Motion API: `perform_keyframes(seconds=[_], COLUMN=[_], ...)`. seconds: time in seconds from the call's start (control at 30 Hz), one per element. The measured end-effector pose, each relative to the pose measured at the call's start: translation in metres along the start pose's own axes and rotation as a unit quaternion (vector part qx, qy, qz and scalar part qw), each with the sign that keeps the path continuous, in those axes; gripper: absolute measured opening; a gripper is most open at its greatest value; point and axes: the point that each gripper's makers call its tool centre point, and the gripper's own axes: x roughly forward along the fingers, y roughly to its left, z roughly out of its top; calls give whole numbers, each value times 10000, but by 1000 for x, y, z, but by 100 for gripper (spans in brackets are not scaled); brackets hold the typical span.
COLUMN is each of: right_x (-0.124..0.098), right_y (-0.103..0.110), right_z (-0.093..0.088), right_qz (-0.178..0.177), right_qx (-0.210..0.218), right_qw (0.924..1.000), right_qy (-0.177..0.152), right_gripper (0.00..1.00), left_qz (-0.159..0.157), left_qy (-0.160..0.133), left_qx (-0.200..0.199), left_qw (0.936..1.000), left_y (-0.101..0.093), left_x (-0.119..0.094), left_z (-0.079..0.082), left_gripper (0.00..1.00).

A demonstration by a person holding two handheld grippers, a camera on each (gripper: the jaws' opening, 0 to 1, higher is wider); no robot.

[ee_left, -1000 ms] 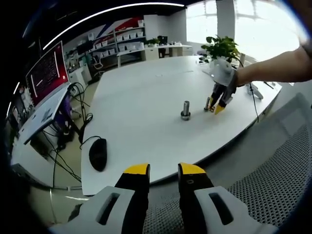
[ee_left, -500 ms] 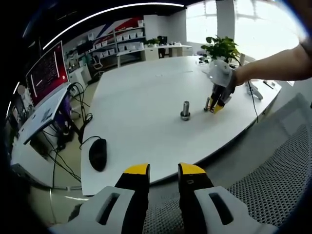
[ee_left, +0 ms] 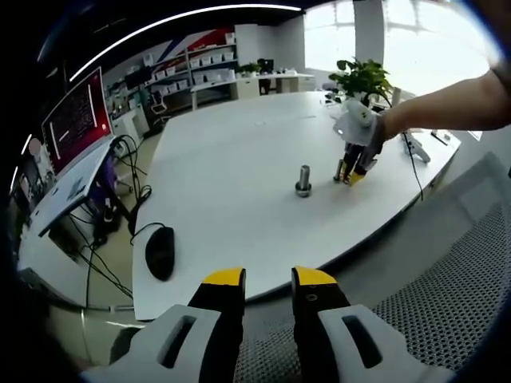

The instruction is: Place the washer onto the threaded stud by aligning its center hole with the stud, sliding it down to the base, and recovering from edge contact or off-axis alignment until the washer reaches the visible bottom stop.

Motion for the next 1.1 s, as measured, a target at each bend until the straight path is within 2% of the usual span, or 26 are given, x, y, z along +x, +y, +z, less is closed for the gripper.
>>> perform_keyframes(seconds=[0.17,0.33,0.43,0.7,0.9,1.1], right_x=[0,0,0,0,2,0], right_y=[-1,0,-3,-3,-8,-4], right_z=[0,2,1,3,4,6], right_qz=[-11,256,148,86,86,48], right_qx=[204,787,690,808,963,861], right_qw=[9998,9964,9972,9964,9947,9958], right_qy=[28,-187,-237,-235,-353,-322], right_gripper=[16,20,18,18,18,14], left_qz=[-3,-8,-4,-2,1,5], left_qy=[3,7,4,7,2,2], left_qx=[2,8,4,1,-5,-12], left_qw=[10000,10000,10000,10000,10000,10000], left_y=[0,0,0,1,1,1], left_x=[0,0,0,0,0,0], left_z=[0,0,0,0,0,0], left_gripper=[21,21,21,21,21,21])
